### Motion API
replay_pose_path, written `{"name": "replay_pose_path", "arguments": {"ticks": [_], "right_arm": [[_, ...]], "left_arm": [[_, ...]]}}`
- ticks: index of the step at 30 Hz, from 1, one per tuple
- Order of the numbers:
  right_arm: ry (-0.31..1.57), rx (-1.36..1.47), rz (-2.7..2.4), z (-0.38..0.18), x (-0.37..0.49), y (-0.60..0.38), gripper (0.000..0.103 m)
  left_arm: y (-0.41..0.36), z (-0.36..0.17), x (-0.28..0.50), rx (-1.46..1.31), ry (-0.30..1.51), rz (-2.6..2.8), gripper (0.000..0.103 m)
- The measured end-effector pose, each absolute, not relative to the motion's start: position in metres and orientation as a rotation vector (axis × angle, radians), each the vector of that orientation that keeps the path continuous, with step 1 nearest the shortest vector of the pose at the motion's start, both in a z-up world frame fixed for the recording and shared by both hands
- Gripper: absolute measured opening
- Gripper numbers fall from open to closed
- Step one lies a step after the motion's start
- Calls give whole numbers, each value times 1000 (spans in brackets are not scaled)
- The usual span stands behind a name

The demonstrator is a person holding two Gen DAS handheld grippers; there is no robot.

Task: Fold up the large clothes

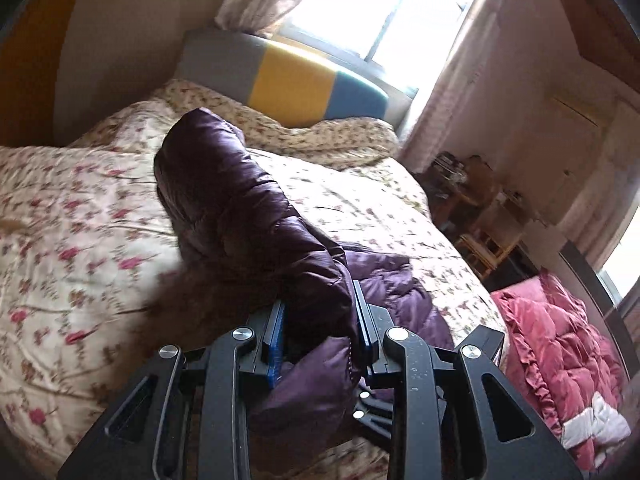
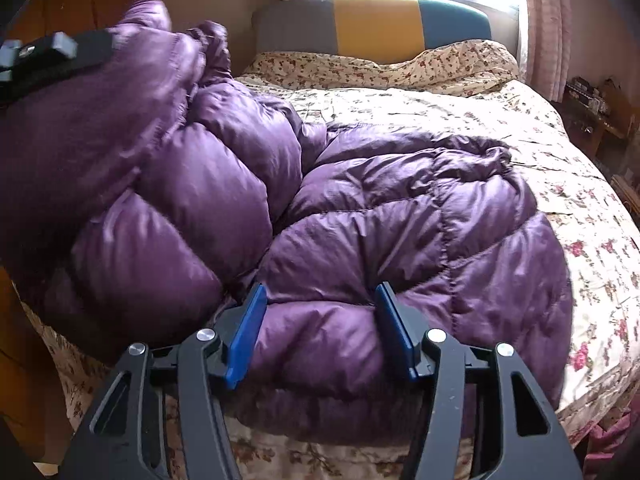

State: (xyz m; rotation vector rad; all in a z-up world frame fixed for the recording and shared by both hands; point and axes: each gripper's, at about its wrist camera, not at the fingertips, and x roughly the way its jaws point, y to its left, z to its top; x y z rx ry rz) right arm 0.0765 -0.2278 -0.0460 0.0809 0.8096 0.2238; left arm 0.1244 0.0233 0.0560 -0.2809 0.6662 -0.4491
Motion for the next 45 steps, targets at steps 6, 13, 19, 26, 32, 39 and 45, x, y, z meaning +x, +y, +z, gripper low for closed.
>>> {"name": "replay_pose_path", "arguments": {"ticks": [6,13,19,26,32,39,45], "right_arm": [[808,80,164,-37,69,-245,48],[813,95,77,-33,63,-272,47],[815,129,-19,-28,54,-312,47],[836,204,-104,-31,50,-357,48],[878,222,-116,-37,49,-367,48],[887,217,-114,-34,40,-370,49],[901,223,-134,-38,38,-380,50]], "left_arm": [[-16,56,137,-243,685,-529,29],[-48,47,145,-210,721,-584,29],[-78,35,150,-171,759,-631,29],[-122,14,157,-111,819,-680,29],[-164,-13,163,-65,885,-704,29],[-175,-24,164,-90,903,-662,29],[-165,-11,156,-172,883,-704,57]]}}
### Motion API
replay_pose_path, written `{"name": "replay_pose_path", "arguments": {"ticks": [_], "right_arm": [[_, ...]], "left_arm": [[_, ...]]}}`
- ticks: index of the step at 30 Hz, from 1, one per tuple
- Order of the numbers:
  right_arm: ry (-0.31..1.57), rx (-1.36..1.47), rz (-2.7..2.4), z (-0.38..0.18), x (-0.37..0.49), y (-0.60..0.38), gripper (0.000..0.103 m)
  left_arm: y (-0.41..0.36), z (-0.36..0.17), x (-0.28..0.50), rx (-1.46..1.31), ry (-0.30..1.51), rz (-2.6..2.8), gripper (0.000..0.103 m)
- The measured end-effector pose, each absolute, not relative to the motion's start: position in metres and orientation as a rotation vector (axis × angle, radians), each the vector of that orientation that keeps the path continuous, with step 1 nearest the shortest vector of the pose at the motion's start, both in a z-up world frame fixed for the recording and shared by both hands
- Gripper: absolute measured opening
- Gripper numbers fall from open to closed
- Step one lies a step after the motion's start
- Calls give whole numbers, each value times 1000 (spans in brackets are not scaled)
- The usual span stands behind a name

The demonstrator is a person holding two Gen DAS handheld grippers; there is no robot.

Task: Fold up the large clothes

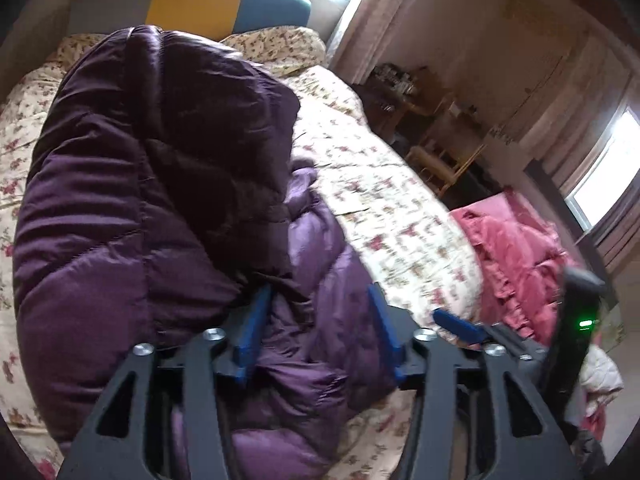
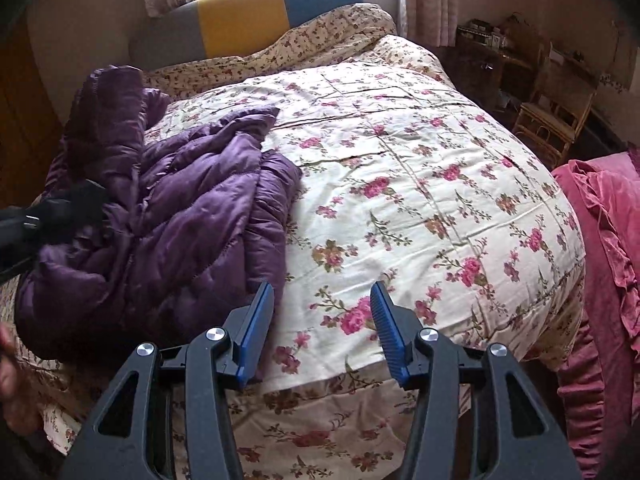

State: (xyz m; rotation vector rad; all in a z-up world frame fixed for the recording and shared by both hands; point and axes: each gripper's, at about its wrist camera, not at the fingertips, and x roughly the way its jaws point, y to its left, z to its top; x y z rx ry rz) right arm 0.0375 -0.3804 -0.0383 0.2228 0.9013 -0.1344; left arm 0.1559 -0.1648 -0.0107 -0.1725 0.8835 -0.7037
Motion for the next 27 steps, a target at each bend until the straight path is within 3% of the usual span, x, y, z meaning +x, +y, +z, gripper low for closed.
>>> {"name": "replay_pose_path", "arguments": {"ticks": [5,10,27], "right_arm": [[914,227,-147,-40,38,-384,52],[913,200,-143,-39,36,-377,56],[917,164,-128,-44,38,-366,57]], "left_arm": [[-154,2,143,-240,858,-742,63],[-138,22,128,-295,808,-777,75],[10,94,92,-582,549,-825,75]]}}
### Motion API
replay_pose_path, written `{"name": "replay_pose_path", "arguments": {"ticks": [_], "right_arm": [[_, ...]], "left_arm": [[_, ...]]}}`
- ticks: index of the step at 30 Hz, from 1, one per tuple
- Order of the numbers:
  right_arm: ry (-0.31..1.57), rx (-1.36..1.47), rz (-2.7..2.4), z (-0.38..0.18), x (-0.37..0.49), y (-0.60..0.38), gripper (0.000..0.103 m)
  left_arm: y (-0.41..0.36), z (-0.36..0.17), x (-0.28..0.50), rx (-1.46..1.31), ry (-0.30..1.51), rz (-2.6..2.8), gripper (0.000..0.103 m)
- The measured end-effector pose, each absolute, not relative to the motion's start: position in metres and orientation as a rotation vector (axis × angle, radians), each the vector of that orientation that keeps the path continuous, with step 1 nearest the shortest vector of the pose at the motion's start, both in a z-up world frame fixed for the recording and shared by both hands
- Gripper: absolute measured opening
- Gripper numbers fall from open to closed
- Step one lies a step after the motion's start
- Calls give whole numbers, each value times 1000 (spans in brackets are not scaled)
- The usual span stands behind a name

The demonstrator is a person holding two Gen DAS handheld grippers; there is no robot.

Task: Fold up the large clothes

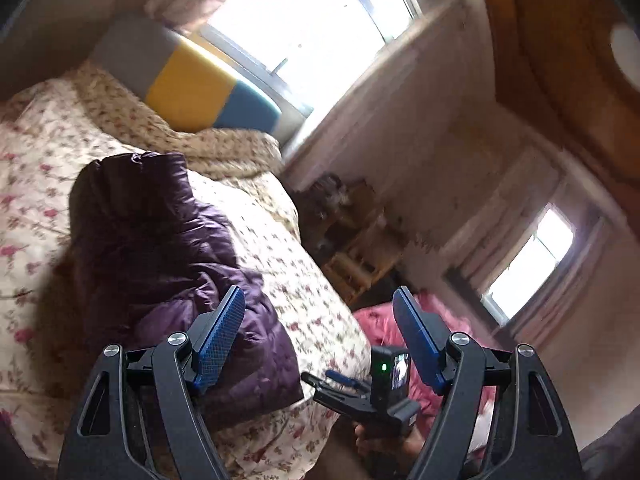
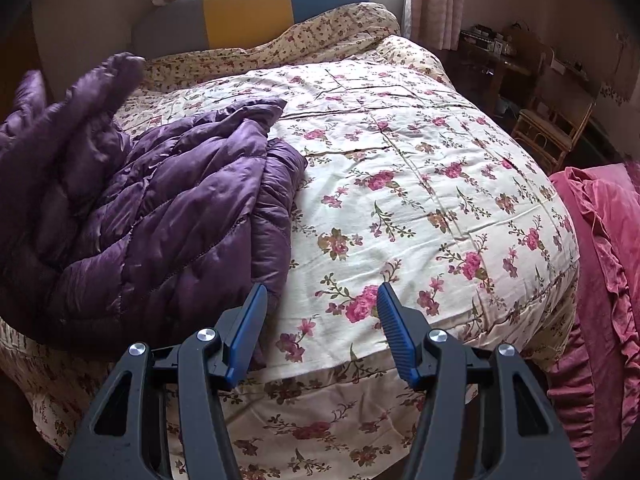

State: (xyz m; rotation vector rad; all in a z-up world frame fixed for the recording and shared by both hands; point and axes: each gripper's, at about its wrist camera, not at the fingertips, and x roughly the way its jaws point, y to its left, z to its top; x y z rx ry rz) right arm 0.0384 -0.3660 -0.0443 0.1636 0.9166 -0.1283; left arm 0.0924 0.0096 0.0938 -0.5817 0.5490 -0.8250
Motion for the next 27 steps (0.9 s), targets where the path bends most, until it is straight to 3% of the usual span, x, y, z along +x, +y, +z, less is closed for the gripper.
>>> {"name": "replay_pose_path", "arguments": {"ticks": [5,12,19,23,25,27], "right_arm": [[920,159,-120,-46,43,-361,57],[881,151,-97,-34,39,-357,57],[842,147,-61,-26,40,-345,58],[831,122,-29,-24,43,-329,58],[834,106,-20,-26,44,-322,58],[842,98,-14,-28,45,-317,58]], "left_arm": [[42,68,113,-701,604,-757,75],[2,35,131,-674,734,-763,74],[90,53,90,-630,649,-537,74],[135,23,81,-626,704,-322,77],[150,-1,84,-691,758,-293,85],[161,-20,88,-748,796,-266,86]]}}
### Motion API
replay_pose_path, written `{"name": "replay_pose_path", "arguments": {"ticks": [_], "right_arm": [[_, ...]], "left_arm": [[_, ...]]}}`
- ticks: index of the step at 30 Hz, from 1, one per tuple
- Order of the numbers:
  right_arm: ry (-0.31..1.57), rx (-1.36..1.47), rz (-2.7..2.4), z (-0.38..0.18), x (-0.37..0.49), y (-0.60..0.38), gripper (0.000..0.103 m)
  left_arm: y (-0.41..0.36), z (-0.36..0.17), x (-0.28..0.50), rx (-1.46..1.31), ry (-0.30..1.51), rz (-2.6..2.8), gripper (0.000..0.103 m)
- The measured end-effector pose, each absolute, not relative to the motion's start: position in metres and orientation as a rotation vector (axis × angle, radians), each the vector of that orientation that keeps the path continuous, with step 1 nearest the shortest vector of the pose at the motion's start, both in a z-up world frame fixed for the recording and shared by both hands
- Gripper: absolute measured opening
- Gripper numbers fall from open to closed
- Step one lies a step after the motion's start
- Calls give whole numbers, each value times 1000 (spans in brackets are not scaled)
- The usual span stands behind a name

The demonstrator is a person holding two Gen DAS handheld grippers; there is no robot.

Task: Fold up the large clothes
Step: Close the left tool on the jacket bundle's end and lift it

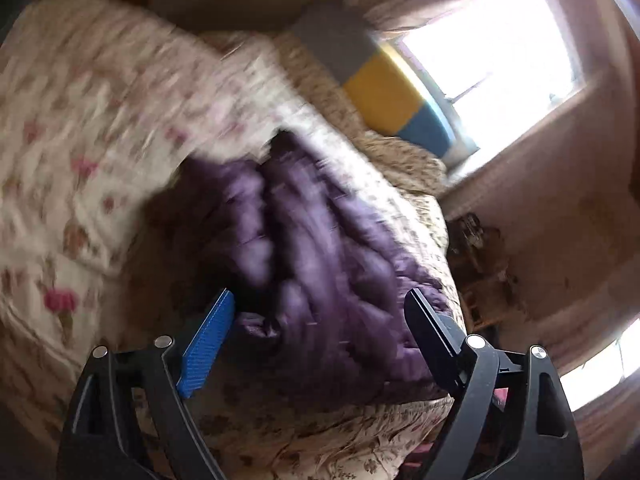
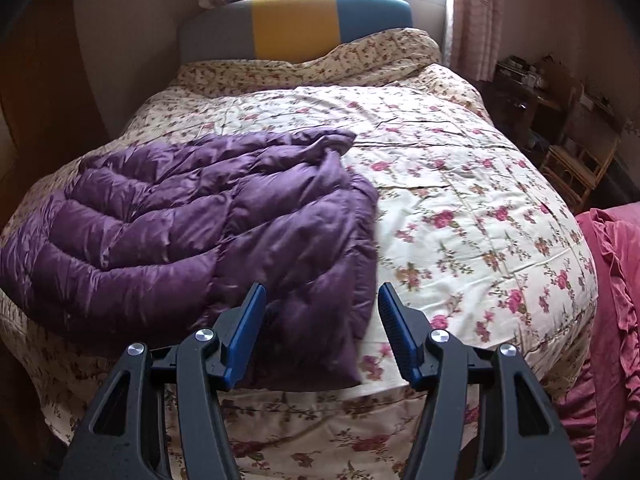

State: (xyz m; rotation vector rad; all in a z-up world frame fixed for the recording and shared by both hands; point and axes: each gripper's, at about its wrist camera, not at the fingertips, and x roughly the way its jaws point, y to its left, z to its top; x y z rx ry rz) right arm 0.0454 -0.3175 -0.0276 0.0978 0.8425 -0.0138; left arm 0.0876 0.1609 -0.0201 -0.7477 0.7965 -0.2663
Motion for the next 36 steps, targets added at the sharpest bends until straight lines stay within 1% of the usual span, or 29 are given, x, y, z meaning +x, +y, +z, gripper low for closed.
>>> {"name": "replay_pose_path", "arguments": {"ticks": [2,4,5,6,7,8,11,13,18,20,23,26,28,31,35,36], "right_arm": [[836,90,-17,-27,44,-315,58],[825,82,-1,-24,42,-312,58],[827,68,2,-24,42,-310,58],[833,52,-1,-25,43,-308,58],[842,50,-1,-28,45,-308,58],[853,61,2,-31,46,-309,58],[877,72,7,-40,50,-310,58],[892,68,10,-45,51,-309,58],[913,81,4,-56,53,-314,58],[917,100,3,-57,53,-318,58],[847,99,-17,-39,46,-319,58],[785,129,110,-19,43,-310,55],[785,104,191,-15,44,-292,53],[814,84,243,-23,45,-273,50],[842,99,242,-34,47,-267,50],[837,88,233,-33,47,-268,49]], "left_arm": [[165,-35,93,-786,805,-243,86],[165,-38,96,-829,785,-275,84],[163,-35,97,-827,766,-286,74],[160,-33,99,-814,761,-300,59],[157,-31,102,-803,762,-315,49],[154,-27,105,-783,758,-330,31],[136,-11,110,-734,733,-390,20],[123,-2,113,-711,718,-433,18],[73,28,123,-641,689,-573,18],[51,38,127,-609,684,-623,14],[16,50,134,-568,687,-698,14],[-6,53,139,-543,698,-739,13],[-18,54,142,-529,709,-764,13],[-34,54,145,-502,724,-791,13],[-58,46,153,-468,762,-830,13],[-63,45,155,-456,768,-838,12]]}}
